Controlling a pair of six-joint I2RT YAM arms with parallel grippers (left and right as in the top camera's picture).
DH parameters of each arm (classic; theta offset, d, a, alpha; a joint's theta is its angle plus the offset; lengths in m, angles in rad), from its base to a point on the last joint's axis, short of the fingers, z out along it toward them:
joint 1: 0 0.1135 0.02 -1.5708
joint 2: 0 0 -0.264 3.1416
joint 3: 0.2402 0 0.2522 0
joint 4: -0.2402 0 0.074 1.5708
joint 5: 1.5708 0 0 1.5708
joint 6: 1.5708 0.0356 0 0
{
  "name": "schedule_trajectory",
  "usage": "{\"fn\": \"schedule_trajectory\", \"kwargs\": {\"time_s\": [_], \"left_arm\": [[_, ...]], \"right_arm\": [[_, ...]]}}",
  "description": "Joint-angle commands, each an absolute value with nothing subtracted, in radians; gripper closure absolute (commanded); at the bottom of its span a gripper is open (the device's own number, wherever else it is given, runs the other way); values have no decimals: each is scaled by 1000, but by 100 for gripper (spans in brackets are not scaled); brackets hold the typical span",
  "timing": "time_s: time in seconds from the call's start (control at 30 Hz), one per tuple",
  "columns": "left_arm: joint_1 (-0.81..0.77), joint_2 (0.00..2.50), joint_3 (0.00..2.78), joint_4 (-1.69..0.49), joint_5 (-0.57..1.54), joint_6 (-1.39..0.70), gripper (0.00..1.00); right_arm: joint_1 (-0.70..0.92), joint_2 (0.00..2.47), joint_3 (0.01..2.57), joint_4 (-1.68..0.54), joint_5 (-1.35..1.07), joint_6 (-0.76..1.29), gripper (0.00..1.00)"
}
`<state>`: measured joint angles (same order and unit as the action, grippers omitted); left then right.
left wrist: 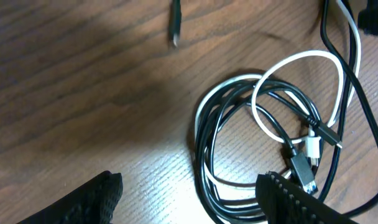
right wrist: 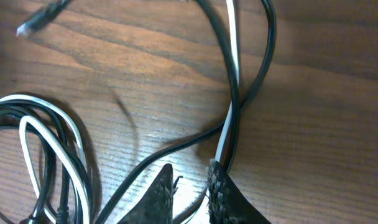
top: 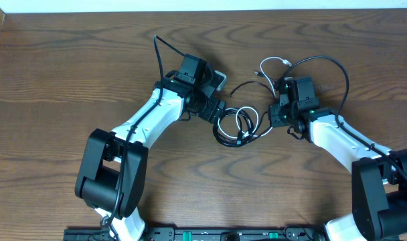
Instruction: Untangle cables
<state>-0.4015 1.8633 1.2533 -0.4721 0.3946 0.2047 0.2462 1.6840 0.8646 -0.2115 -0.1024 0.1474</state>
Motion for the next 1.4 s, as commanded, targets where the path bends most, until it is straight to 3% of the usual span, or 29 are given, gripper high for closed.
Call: {"fn": "schedule_trajectory", "kwargs": {"time_s": [0.0,0.27,0.43,0.47,0.63,0.8,1.03,1.37], "left_arm": [[-405,1893,1247,-465,407,193,27],[-415,1979,1247,-439,409,159,27],[-463,2020,1247,-435,408,159,38],[-472,2032,1247,-435,407,159,44],[-474,2030,1248,-435,408,159,92],[-467,1940,1248,-439,408,102,93],[-415,1756,1248,-438,408,-178,93],[-415,1739,1248,-424,490,-271,93]], "right_arm": [[250,1689,864,-217,-111,133,85],[250,1689,864,-221,-111,134,80],[250,1689,864,-221,-111,134,80],[250,1689,864,-221,-111,134,80],[250,1689,864,-221,-111,133,80],[250,1689,864,-206,-140,133,74],[251,1689,864,-68,-544,81,67],[251,1689,864,-67,-638,80,61]]}}
